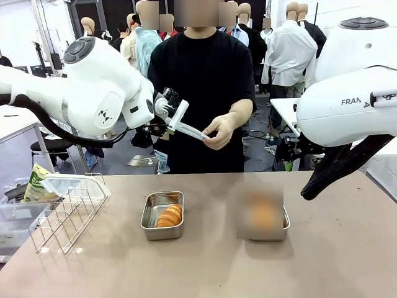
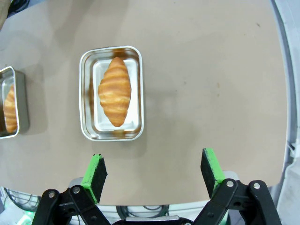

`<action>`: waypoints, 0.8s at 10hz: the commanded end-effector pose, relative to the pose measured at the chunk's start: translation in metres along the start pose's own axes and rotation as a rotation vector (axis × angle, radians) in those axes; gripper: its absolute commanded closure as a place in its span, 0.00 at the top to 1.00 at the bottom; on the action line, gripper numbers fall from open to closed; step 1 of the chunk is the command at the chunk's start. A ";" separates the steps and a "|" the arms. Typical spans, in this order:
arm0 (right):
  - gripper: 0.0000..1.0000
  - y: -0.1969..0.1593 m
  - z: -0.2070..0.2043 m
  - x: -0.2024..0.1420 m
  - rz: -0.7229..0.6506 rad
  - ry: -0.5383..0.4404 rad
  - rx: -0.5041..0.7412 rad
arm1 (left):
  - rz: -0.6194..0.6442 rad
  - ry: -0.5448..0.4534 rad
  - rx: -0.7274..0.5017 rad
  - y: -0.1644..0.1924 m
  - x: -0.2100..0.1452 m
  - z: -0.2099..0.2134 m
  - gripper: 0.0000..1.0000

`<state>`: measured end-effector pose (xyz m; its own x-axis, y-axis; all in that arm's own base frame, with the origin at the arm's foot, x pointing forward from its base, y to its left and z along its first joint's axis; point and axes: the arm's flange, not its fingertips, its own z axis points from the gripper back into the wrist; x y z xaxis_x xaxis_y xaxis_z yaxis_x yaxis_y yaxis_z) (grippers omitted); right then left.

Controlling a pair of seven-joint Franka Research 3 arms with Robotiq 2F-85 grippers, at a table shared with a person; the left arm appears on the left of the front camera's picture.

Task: Place the bread in airtight containers.
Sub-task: Release when the human grabs the Airtight Container lid.

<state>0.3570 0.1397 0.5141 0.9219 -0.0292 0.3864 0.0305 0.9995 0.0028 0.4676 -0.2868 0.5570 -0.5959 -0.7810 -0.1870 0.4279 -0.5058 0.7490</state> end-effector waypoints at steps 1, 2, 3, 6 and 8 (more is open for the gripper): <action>1.00 -0.001 0.000 0.001 0.002 0.001 0.003 | -0.001 -0.009 -0.006 0.001 -0.001 0.006 1.00; 1.00 -0.001 0.000 0.001 0.002 0.001 0.003 | 0.002 -0.010 -0.011 0.001 -0.003 0.005 1.00; 1.00 -0.001 0.000 0.001 0.002 0.001 0.003 | 0.005 -0.012 -0.010 0.001 -0.004 0.005 1.00; 1.00 -0.001 0.000 0.001 0.002 0.001 0.003 | 0.018 0.008 0.022 0.005 -0.007 0.009 1.00; 1.00 -0.001 0.000 0.001 0.002 0.001 0.003 | 0.006 0.000 0.001 0.000 -0.001 0.001 1.00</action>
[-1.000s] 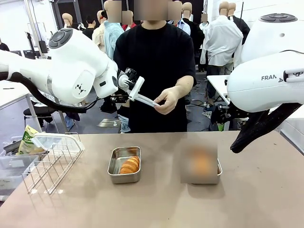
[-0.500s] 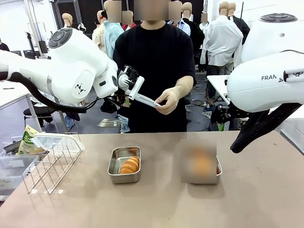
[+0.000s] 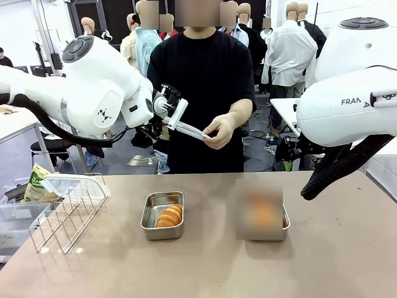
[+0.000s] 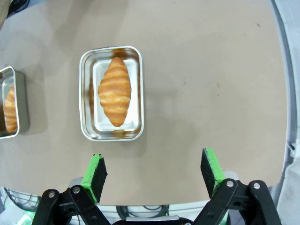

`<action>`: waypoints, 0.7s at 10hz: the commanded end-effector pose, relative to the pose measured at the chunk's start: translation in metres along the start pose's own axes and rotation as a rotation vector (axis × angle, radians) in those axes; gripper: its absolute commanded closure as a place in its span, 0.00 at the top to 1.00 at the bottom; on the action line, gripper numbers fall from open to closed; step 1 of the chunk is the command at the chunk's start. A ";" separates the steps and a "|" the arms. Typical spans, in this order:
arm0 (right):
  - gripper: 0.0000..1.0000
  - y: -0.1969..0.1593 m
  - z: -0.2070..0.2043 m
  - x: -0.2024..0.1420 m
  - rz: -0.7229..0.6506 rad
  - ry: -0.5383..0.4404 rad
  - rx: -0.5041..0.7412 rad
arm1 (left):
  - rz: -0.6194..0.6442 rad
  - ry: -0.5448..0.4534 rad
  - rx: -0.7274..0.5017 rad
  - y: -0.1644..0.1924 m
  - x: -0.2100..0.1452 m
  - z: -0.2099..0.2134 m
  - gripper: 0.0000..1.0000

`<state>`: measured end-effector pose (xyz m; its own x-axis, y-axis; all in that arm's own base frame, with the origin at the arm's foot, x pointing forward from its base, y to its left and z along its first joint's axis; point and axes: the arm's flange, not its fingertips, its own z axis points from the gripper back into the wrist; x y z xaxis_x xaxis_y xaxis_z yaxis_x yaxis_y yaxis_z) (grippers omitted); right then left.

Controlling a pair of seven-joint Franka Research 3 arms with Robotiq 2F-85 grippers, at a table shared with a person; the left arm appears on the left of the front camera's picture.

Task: Place the bread in airtight containers.
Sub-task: Release when the human grabs the Airtight Container lid, then pick up one Airtight Container lid and hand it to the human.

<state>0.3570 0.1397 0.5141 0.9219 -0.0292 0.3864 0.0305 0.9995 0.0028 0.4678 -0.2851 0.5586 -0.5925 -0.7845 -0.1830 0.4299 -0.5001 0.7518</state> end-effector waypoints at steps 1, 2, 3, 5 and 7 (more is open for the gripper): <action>1.00 -0.001 0.000 0.001 0.002 0.001 0.003 | 0.000 -0.001 -0.001 0.000 0.001 0.000 1.00; 1.00 -0.001 0.000 0.001 0.002 0.001 0.003 | 0.000 -0.001 -0.001 0.000 0.001 0.000 1.00; 1.00 -0.001 0.000 0.001 0.002 0.001 0.003 | 0.000 -0.001 -0.001 0.000 0.001 0.000 1.00; 1.00 -0.001 0.000 0.001 0.002 0.001 0.003 | 0.000 -0.001 -0.001 0.000 0.001 0.000 1.00; 1.00 -0.001 0.000 0.001 0.002 0.001 0.003 | 0.000 -0.001 -0.001 0.000 0.001 0.000 1.00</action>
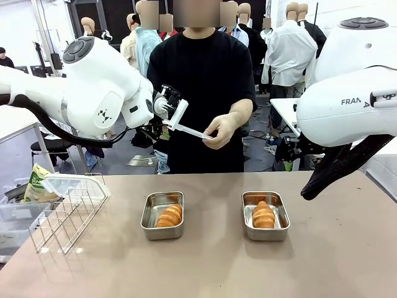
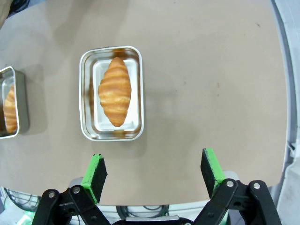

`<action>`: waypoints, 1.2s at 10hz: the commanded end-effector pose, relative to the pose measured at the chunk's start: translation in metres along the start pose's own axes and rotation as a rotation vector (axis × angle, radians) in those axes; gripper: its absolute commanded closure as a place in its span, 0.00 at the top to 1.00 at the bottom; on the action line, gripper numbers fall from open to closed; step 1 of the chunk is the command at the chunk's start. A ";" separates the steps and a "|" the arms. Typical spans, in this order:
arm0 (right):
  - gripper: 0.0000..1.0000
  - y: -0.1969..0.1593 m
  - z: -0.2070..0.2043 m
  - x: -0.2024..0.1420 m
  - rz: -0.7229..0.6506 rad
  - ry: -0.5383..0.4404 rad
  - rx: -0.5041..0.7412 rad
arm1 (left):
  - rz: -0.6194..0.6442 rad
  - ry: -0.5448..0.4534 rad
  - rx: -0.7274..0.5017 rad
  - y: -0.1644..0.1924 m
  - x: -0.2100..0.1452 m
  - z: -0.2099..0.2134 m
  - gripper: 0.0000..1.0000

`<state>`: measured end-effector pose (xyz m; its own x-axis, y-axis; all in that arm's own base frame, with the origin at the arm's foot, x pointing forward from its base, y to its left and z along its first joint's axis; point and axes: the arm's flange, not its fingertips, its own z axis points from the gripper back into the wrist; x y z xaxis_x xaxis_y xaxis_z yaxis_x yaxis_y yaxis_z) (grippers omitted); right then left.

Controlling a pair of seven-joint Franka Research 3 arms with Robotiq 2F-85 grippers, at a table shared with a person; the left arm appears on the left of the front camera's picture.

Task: Place the bread in airtight containers.
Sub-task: Pick up one Airtight Container lid and hand it to the human.

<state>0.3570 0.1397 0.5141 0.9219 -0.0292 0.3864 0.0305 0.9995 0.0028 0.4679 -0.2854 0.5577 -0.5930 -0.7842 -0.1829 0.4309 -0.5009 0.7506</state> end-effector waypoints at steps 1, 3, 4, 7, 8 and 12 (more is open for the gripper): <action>1.00 -0.001 0.000 0.001 0.002 0.001 0.003 | 0.000 0.000 0.001 0.001 0.000 0.001 1.00; 1.00 -0.001 0.000 0.001 0.002 0.001 0.003 | 0.000 0.000 0.001 0.001 0.000 0.001 1.00; 1.00 -0.001 0.000 0.001 0.002 0.001 0.003 | 0.000 0.000 0.001 0.001 0.000 0.001 1.00; 1.00 -0.001 0.000 0.001 0.002 0.001 0.003 | -0.012 0.035 0.003 -0.008 -0.008 0.027 1.00; 1.00 -0.001 0.000 0.001 0.002 0.001 0.003 | 0.010 0.064 -0.043 -0.020 -0.022 0.047 1.00; 1.00 -0.001 0.000 0.001 0.002 0.001 0.003 | 0.013 0.244 -0.310 -0.077 -0.093 0.098 1.00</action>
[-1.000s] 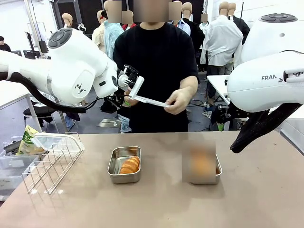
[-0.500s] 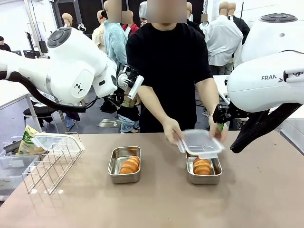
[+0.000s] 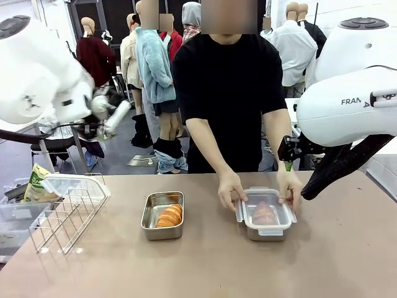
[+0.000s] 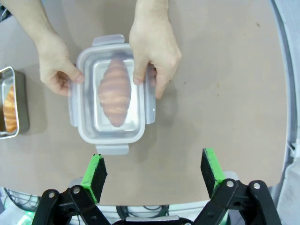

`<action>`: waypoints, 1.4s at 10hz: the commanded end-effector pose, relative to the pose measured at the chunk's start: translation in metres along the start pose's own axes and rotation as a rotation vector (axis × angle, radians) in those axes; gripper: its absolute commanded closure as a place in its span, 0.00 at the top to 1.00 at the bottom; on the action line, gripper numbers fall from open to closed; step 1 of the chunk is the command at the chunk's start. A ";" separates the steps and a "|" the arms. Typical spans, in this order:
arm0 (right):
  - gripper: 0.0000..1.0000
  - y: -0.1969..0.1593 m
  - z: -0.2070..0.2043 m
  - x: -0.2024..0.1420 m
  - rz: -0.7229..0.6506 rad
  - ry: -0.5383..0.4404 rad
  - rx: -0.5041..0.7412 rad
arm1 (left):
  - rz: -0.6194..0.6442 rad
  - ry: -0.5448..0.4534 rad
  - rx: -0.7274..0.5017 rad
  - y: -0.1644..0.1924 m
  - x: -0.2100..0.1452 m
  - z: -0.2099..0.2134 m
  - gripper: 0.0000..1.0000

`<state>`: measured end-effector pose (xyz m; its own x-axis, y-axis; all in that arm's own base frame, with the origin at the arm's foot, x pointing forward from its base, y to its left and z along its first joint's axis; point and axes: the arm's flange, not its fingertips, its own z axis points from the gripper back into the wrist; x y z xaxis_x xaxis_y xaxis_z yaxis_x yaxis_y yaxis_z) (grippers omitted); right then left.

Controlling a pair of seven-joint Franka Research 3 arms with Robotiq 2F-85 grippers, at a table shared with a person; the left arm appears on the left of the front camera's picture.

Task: Place the bread in airtight containers.
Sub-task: Pick up one Airtight Container lid and hand it to the human.

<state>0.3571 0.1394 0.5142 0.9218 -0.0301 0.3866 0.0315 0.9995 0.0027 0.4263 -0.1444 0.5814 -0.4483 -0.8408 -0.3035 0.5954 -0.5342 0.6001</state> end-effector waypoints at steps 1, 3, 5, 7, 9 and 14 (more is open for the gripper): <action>1.00 0.000 0.000 0.000 0.003 0.001 0.003 | 0.006 0.078 -0.194 -0.023 -0.020 -0.009 1.00; 1.00 0.000 0.000 0.000 0.003 0.001 0.003 | 0.097 0.048 -0.354 -0.061 -0.051 -0.037 1.00; 1.00 0.000 0.000 0.000 0.003 0.001 0.003 | 0.231 0.005 -0.424 -0.091 -0.071 -0.078 1.00; 1.00 0.000 0.000 0.000 0.003 0.001 0.003 | 0.321 -0.079 -0.448 -0.117 -0.077 -0.095 1.00; 1.00 0.000 0.000 0.000 0.003 0.001 0.003 | 0.351 -0.054 -0.449 -0.123 -0.083 -0.096 1.00; 1.00 0.000 0.000 0.000 0.003 0.001 0.003 | 0.343 -0.049 -0.453 -0.118 -0.085 -0.092 1.00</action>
<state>0.3570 0.1395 0.5141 0.9217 -0.0298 0.3867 0.0315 0.9995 0.0022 0.4551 -0.0197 0.4703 -0.2067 -0.9721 -0.1107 0.9315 -0.2301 0.2816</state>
